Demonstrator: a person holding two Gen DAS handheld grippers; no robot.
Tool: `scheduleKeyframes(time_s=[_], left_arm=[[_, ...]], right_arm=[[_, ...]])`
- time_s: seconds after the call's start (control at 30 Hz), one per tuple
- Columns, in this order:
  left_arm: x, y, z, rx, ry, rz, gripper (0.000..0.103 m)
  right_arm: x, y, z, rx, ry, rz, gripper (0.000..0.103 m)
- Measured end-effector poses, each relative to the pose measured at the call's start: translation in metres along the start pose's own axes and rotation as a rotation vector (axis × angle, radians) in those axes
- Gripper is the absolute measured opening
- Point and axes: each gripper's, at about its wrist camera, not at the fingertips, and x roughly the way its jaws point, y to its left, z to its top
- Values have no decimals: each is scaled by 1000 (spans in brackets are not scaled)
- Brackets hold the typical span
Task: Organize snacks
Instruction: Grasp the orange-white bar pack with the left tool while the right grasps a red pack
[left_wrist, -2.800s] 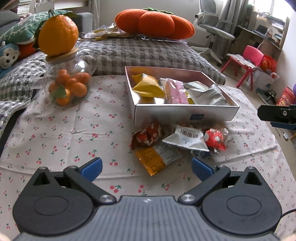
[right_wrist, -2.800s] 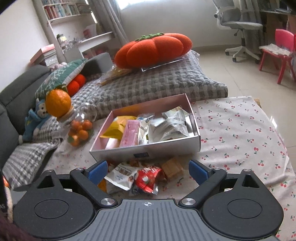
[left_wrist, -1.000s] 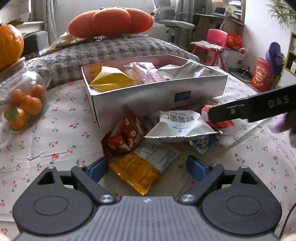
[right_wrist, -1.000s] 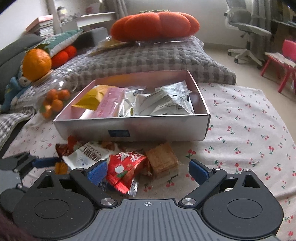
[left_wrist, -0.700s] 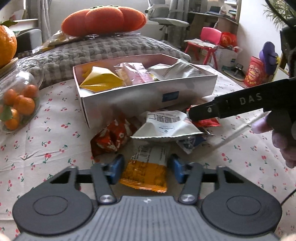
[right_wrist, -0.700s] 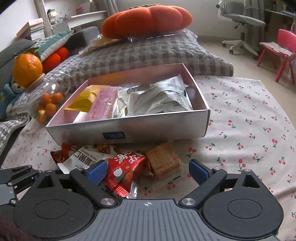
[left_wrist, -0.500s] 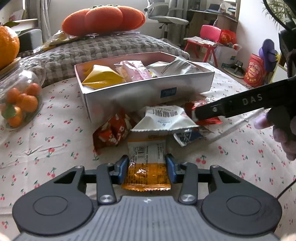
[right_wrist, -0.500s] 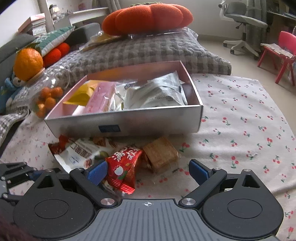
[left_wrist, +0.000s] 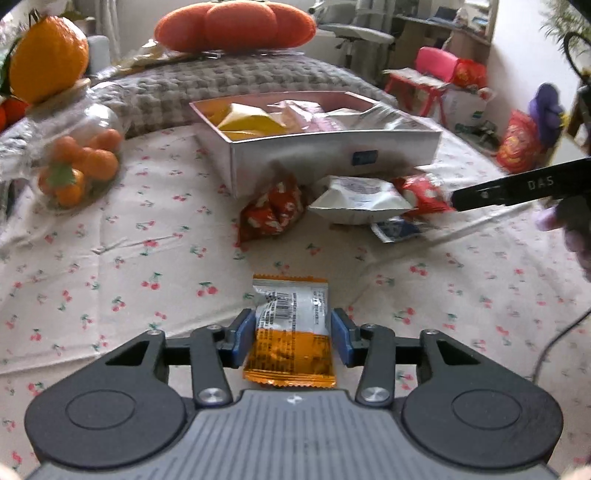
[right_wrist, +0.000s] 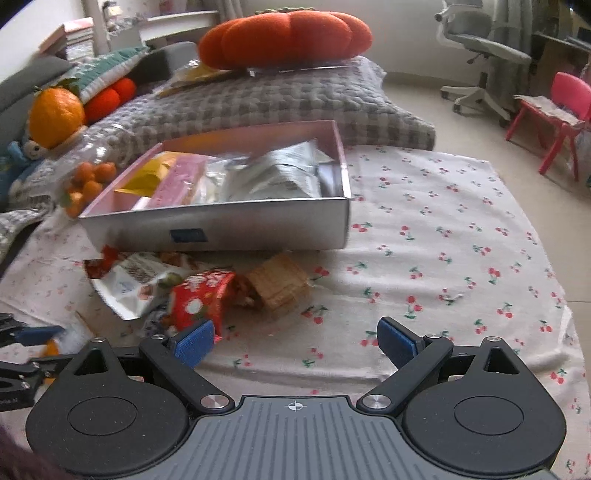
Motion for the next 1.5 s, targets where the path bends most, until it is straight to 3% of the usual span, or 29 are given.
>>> scheduleKeyframes(time_s=[0.03,0.1,0.2,0.47,0.57,0.67,0.9,1.1,1.2,1.5], left_arm=[[-1,1,0,-2,-7,-18,59],[-1,0,1,0,-24,-21,71],[5,-1,4,4,-16,-7,72],[15,0,5,20,-1,10,69],[15,-3,6,46,-1,12,66],[16,-5,6,62,-3,13,61],[13,-7,8,67,11,36,44],[11,-8,9,41,49,63,45],[9,-9,8,44,77,71,50],[6,-8,7,20,94,76,45]], right_arm=[[-1,1,1,1,-2,19,96],[-3,3,3,18,-6,60,96],[-1,8,8,59,-11,102,96],[17,23,21,142,-11,128,94],[23,29,22,139,-9,109,87],[26,36,23,105,-33,57,78],[27,49,19,-9,-46,-3,41],[23,55,13,-66,-13,8,39],[21,50,13,-52,35,8,32],[5,38,1,-53,73,45,37]])
